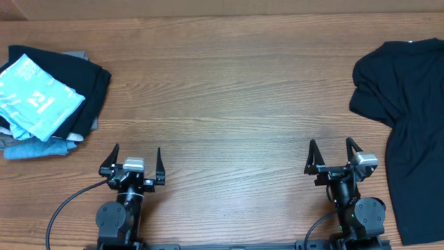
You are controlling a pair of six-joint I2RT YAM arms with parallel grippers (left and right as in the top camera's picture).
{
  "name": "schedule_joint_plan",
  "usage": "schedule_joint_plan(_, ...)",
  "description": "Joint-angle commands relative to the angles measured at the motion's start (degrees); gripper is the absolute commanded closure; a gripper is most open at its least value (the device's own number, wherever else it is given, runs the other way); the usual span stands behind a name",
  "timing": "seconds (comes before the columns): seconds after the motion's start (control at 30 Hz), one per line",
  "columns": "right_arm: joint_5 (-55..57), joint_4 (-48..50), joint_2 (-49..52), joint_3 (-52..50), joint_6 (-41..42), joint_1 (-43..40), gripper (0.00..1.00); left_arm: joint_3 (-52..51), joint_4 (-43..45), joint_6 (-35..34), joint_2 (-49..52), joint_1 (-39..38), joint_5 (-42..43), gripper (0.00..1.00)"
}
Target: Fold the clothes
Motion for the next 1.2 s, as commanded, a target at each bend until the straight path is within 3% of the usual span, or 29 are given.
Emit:
schedule_joint_plan(0.0, 0.52, 0.26, -0.35, -0.59, 0.26, -0.33, 0.0, -0.2, -0.02, 0.9, -0.17, 0.2, -0.55, 0.0)
schedule_joint_plan(0.87, 1.18, 0.66, -0.33, -0.24, 0.31, -0.33, 0.0, -0.2, -0.02, 0.9, -0.17, 0.17, -0.55, 0.0)
schedule_joint_plan(1.07, 1.18, 0.48, 0.96, 9.57, 3.3, -0.33, 0.0, -0.2, -0.02, 0.9, -0.17, 0.0, -0.55, 0.0)
schedule_joint_plan(1.17, 1.18, -4.46, 4.9, 18.01, 5.49, -0.33, 0.0, -0.2, -0.02, 0.9, -0.17, 0.0, -0.55, 0.0)
